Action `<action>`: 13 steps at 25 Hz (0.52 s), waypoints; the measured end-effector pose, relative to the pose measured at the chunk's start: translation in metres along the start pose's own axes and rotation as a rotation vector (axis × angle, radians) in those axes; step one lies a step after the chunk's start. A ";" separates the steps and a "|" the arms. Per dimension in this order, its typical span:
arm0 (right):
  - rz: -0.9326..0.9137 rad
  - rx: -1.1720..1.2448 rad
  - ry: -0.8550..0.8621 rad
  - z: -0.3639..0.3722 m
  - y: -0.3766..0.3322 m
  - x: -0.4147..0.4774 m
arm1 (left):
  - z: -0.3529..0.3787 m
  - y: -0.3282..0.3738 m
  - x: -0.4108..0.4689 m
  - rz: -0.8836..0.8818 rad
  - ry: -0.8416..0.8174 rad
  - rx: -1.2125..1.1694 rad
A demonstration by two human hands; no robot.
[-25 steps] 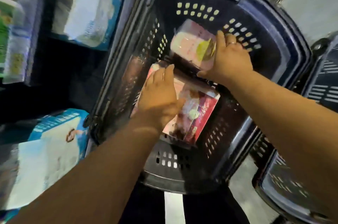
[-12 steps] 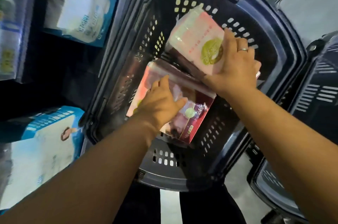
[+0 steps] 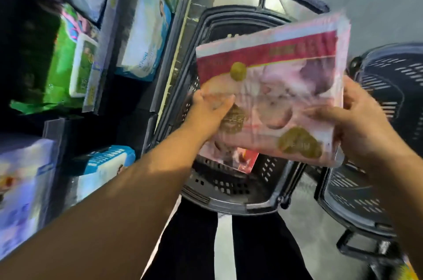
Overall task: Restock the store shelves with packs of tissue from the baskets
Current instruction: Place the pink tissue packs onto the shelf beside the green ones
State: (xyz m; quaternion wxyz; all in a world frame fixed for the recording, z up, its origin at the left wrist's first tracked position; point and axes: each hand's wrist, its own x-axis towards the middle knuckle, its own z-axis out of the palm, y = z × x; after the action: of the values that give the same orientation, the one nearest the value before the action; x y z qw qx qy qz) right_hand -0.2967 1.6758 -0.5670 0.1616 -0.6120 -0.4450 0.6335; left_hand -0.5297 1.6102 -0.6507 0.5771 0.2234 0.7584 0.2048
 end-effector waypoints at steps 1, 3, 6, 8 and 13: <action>0.042 0.063 -0.035 0.000 0.000 -0.013 | -0.008 -0.004 -0.009 0.038 -0.033 -0.074; 0.113 0.167 -0.072 0.003 -0.004 -0.041 | -0.033 -0.013 -0.038 0.045 -0.120 -0.297; 0.132 0.241 -0.139 0.016 -0.022 -0.085 | -0.074 -0.020 -0.089 -0.008 -0.259 -0.564; 0.146 0.267 -0.166 0.026 -0.035 -0.114 | -0.099 -0.021 -0.123 -0.066 -0.284 -0.649; 0.099 0.306 -0.226 0.043 -0.085 -0.167 | -0.143 -0.016 -0.210 -0.035 -0.138 -0.736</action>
State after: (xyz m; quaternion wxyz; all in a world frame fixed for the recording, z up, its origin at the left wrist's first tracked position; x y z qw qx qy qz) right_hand -0.3321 1.5815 -0.4027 0.1705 -0.5265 -0.3279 0.7656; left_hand -0.6202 1.4683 -0.4594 0.6718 0.0012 0.5971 0.4384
